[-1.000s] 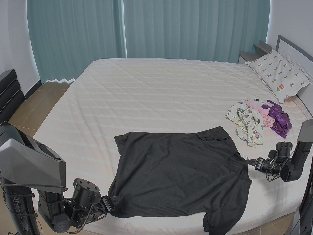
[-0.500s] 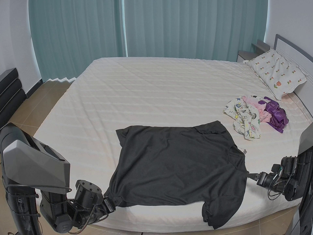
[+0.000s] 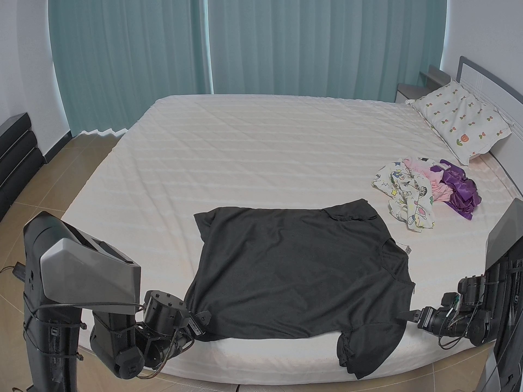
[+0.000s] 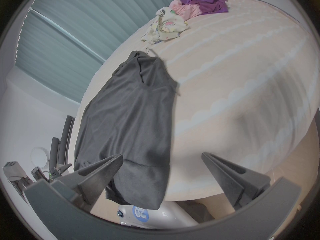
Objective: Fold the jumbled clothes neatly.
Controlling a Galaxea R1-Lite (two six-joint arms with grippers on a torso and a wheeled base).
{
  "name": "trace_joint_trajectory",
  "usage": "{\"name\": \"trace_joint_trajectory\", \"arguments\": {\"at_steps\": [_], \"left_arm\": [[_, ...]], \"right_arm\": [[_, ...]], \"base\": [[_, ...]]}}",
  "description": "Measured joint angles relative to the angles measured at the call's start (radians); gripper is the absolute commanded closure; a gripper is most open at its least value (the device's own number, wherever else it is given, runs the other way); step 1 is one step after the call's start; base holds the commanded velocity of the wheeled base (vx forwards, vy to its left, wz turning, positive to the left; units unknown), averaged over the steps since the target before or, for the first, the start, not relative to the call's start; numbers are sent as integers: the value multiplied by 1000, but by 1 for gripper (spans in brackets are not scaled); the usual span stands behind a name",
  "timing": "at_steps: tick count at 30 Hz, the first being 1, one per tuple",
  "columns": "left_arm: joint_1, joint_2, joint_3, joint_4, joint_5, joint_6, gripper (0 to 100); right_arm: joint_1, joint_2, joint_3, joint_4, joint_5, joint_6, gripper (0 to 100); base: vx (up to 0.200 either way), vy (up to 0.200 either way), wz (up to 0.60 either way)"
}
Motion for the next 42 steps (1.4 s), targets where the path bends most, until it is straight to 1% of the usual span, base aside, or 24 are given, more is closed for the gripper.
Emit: {"name": "trace_joint_trajectory", "arguments": {"at_steps": [3, 4, 6, 11, 14, 15, 22, 27, 30, 32, 39, 42], "left_arm": [[0, 14, -14, 0, 6, 13, 0], [0, 17, -16, 0, 7, 18, 100], [1, 24, -20, 0, 8, 25, 100], [0, 38, -26, 0, 15, 32, 100], [0, 43, -27, 0, 20, 33, 100], [1, 43, -27, 0, 20, 33, 100], [1, 49, -20, 0, 21, 33, 100], [1, 50, -5, -2, 21, 33, 100], [1, 50, 2, -2, 21, 33, 100], [0, 48, 9, -2, 21, 34, 100], [-4, 35, 61, -4, 20, 57, 100], [-11, 24, 84, -3, 17, 60, 100]], "right_arm": [[37, 4, -1, 0, -2, 7, 0], [45, 5, -6, 1, -5, 10, 0], [62, 8, -19, 0, -19, 19, 0], [94, 28, -67, 1, -105, 34, 0], [114, 43, -94, 1, -124, 39, 0], [120, 46, -101, 1, -127, 40, 100], [153, 74, -138, 1, -192, 37, 100], [135, 74, -139, 1, -199, 29, 100], [116, 66, -131, 1, -198, 9, 100], [93, 55, -117, 1, -191, -19, 100], [-26, -2, -40, 1, -126, -167, 100], [-63, -26, -15, 1, -119, -220, 100]], "base": [[0, 0, 0], [0, 0, 0], [0, 0, 0], [0, 0, 0], [0, 0, 0], [0, 0, 0], [0, 0, 0], [0, 0, 0], [0, 0, 0], [0, 0, 0], [0, 0, 0], [0, 0, 0]]}}
